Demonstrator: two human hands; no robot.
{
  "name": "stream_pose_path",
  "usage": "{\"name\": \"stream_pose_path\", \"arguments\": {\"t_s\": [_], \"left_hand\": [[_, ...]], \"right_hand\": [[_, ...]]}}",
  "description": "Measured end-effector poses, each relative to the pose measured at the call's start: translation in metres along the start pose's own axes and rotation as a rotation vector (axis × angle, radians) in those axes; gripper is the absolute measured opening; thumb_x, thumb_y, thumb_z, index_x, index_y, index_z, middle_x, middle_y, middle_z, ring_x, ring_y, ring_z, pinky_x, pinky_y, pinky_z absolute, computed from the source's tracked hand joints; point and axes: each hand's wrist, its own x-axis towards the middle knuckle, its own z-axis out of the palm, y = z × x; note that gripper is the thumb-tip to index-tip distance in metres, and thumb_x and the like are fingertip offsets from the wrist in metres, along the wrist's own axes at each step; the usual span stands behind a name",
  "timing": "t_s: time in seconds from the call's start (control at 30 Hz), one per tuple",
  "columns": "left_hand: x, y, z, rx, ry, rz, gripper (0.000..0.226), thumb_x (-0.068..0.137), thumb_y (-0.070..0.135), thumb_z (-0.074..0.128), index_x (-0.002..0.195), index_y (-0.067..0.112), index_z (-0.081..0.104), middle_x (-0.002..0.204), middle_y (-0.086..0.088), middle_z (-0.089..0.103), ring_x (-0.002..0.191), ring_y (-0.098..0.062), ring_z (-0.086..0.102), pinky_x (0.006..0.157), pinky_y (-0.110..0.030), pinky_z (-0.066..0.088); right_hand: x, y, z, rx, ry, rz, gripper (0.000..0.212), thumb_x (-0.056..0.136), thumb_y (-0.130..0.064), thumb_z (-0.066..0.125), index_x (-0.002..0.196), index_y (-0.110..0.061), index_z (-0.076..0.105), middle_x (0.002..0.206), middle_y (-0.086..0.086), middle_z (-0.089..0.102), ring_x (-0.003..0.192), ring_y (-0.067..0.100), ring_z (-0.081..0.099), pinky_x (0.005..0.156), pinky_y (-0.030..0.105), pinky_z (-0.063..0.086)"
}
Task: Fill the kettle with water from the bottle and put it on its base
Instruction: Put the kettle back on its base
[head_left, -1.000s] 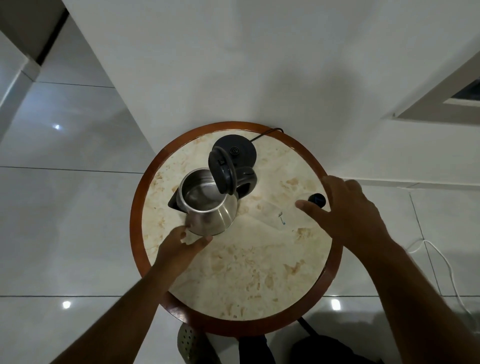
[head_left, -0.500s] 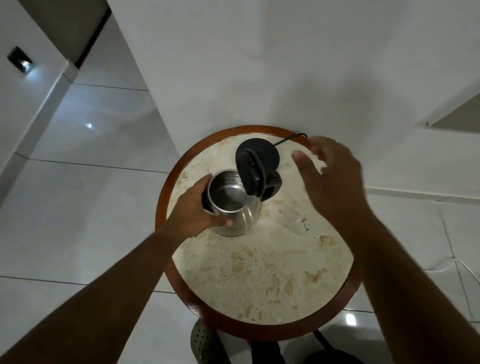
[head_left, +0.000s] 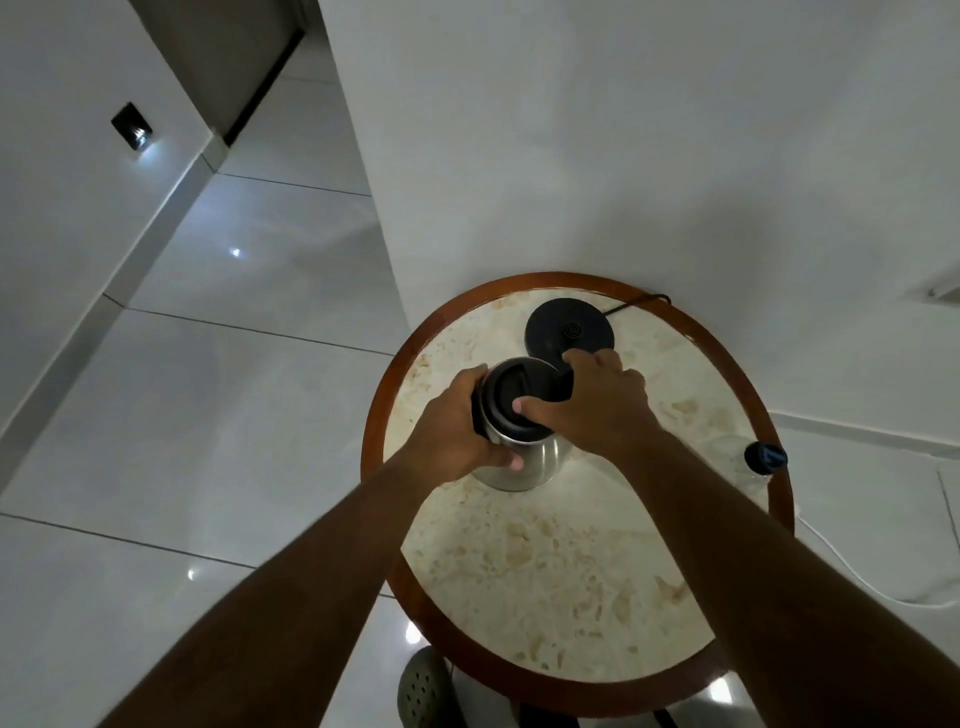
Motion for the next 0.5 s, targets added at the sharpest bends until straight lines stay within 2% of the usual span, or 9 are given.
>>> {"name": "stream_pose_path", "arguments": {"t_s": [0.07, 0.13, 0.17, 0.2, 0.27, 0.33, 0.4, 0.47, 0.5], "left_hand": [[0.000, 0.001, 0.000, 0.017, 0.005, 0.021, 0.098, 0.052, 0.033, 0.094, 0.132, 0.033, 0.038, 0.118, 0.018, 0.051, 0.112, -0.011, 0.052, 0.089, -0.022, 0.044], [-0.002, 0.004, 0.003, 0.025, 0.012, 0.063, 0.093, 0.052, 0.036, 0.093, 0.128, 0.036, 0.039, 0.121, 0.018, 0.053, 0.117, -0.014, 0.053, 0.092, -0.024, 0.047], [-0.003, 0.006, 0.004, 0.019, 0.020, 0.093, 0.095, 0.051, 0.039, 0.093, 0.129, 0.034, 0.040, 0.126, 0.015, 0.054, 0.120, -0.015, 0.052, 0.096, -0.029, 0.048], [-0.004, 0.008, 0.006, 0.015, 0.034, 0.119, 0.098, 0.050, 0.042, 0.092, 0.132, 0.032, 0.040, 0.130, 0.012, 0.054, 0.122, -0.015, 0.051, 0.100, -0.034, 0.048], [-0.006, 0.010, 0.010, 0.052, 0.084, 0.129, 0.098, 0.049, 0.050, 0.090, 0.132, 0.034, 0.041, 0.130, 0.012, 0.055, 0.119, -0.012, 0.052, 0.101, -0.033, 0.047], [-0.007, 0.018, 0.012, 0.113, 0.169, 0.113, 0.094, 0.047, 0.055, 0.088, 0.127, 0.038, 0.042, 0.126, 0.018, 0.053, 0.112, -0.005, 0.051, 0.097, -0.026, 0.044], [-0.006, 0.025, 0.014, 0.144, 0.182, 0.093, 0.092, 0.051, 0.051, 0.089, 0.130, 0.036, 0.043, 0.127, 0.015, 0.052, 0.112, -0.003, 0.048, 0.098, -0.024, 0.040], [-0.001, 0.035, 0.010, 0.144, 0.143, 0.077, 0.085, 0.061, 0.044, 0.088, 0.133, 0.030, 0.045, 0.133, 0.009, 0.054, 0.115, -0.005, 0.048, 0.102, -0.023, 0.037], [0.005, 0.043, 0.006, 0.143, 0.131, 0.097, 0.081, 0.062, 0.043, 0.088, 0.131, 0.031, 0.048, 0.130, 0.009, 0.056, 0.112, -0.003, 0.048, 0.097, -0.018, 0.036]], "right_hand": [[0.004, 0.001, -0.007, -0.062, -0.100, -0.033, 0.103, 0.057, -0.082, 0.053, 0.140, -0.025, 0.028, 0.139, 0.015, 0.038, 0.119, 0.040, 0.041, 0.089, 0.045, 0.040], [0.008, 0.009, -0.024, -0.099, -0.312, -0.102, 0.115, 0.049, -0.087, 0.056, 0.143, -0.029, 0.022, 0.142, 0.013, 0.035, 0.124, 0.041, 0.039, 0.098, 0.050, 0.039], [0.011, 0.014, -0.033, -0.104, -0.397, -0.152, 0.113, 0.048, -0.083, 0.063, 0.140, -0.029, 0.026, 0.138, 0.012, 0.040, 0.121, 0.037, 0.044, 0.099, 0.050, 0.042], [0.013, 0.018, -0.040, -0.116, -0.435, -0.207, 0.100, 0.053, -0.072, 0.073, 0.134, -0.027, 0.034, 0.131, 0.011, 0.047, 0.114, 0.032, 0.052, 0.097, 0.047, 0.046], [0.013, 0.023, -0.042, -0.216, -0.359, -0.289, 0.059, 0.071, -0.039, 0.077, 0.116, -0.020, 0.044, 0.114, 0.008, 0.056, 0.096, 0.024, 0.059, 0.084, 0.034, 0.050], [0.009, 0.027, -0.035, -0.321, -0.146, -0.348, 0.026, 0.088, -0.026, 0.062, 0.107, -0.016, 0.047, 0.106, 0.009, 0.059, 0.085, 0.023, 0.062, 0.071, 0.029, 0.047], [0.004, 0.031, -0.029, -0.298, -0.102, -0.351, 0.019, 0.092, -0.026, 0.056, 0.105, -0.015, 0.048, 0.104, 0.008, 0.060, 0.085, 0.023, 0.064, 0.073, 0.030, 0.049], [0.002, 0.037, -0.032, -0.215, -0.103, -0.321, 0.021, 0.091, -0.030, 0.058, 0.105, -0.016, 0.049, 0.101, 0.006, 0.060, 0.085, 0.021, 0.063, 0.076, 0.030, 0.051], [0.004, 0.041, -0.038, -0.182, -0.089, -0.293, 0.022, 0.090, -0.030, 0.059, 0.104, -0.017, 0.049, 0.099, 0.005, 0.060, 0.084, 0.021, 0.063, 0.077, 0.030, 0.052]]}}
